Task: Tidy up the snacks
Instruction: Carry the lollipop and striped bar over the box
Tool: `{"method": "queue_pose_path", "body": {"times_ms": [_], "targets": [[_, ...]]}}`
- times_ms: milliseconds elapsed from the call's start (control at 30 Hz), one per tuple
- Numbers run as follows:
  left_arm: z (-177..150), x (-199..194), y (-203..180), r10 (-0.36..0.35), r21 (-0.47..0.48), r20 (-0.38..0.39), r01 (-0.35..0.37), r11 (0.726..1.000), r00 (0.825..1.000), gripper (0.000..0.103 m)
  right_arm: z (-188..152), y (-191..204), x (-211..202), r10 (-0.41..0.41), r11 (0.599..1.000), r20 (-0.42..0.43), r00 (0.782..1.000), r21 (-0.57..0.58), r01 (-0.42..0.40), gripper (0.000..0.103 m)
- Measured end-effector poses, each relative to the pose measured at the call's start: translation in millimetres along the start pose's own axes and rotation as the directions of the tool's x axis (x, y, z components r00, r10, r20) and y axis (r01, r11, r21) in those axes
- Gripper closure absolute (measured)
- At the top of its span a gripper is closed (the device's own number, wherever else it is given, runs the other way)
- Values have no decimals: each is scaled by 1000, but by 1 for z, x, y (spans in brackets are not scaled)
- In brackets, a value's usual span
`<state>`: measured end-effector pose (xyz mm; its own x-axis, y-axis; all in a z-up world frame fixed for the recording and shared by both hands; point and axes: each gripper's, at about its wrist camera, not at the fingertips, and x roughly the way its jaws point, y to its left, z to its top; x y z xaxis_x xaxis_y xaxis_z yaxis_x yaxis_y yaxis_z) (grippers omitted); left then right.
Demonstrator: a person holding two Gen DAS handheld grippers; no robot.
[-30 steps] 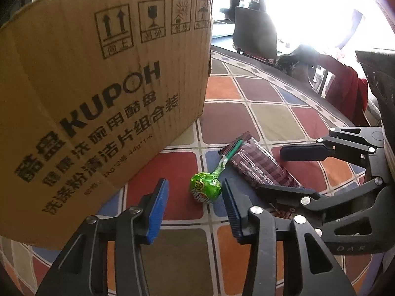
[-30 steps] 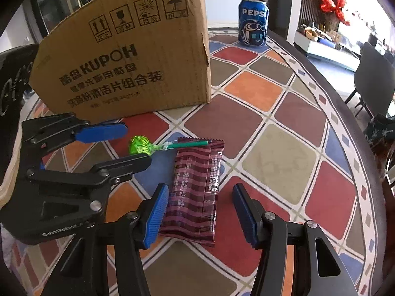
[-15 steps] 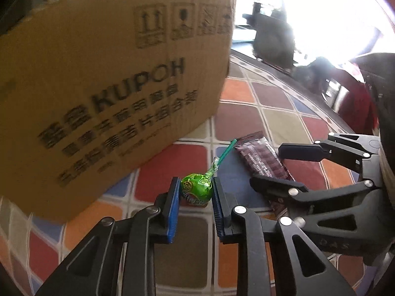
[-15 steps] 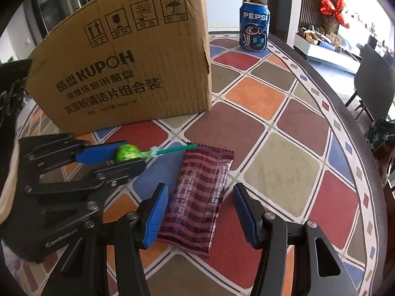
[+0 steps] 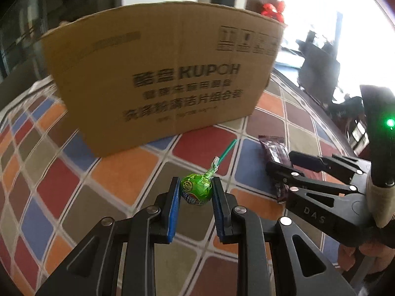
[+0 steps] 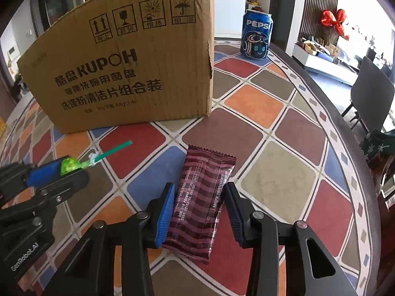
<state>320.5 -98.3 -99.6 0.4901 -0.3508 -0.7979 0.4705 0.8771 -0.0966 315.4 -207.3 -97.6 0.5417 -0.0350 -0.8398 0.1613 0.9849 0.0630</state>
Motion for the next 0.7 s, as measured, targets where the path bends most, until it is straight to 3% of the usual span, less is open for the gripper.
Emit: {"method": "queue_pose_path", "body": {"times_ms": [367,700], "targets": [[-11,-51,-3,27,-130,66,-18,991,997,78,-3,4,-43,109,994,72,991,-13,-109,63],[-3,-103,-10,74,-161,168,-47,986,983,78,1,9,-92,179,983,166,970,-58,-172,63]]}}
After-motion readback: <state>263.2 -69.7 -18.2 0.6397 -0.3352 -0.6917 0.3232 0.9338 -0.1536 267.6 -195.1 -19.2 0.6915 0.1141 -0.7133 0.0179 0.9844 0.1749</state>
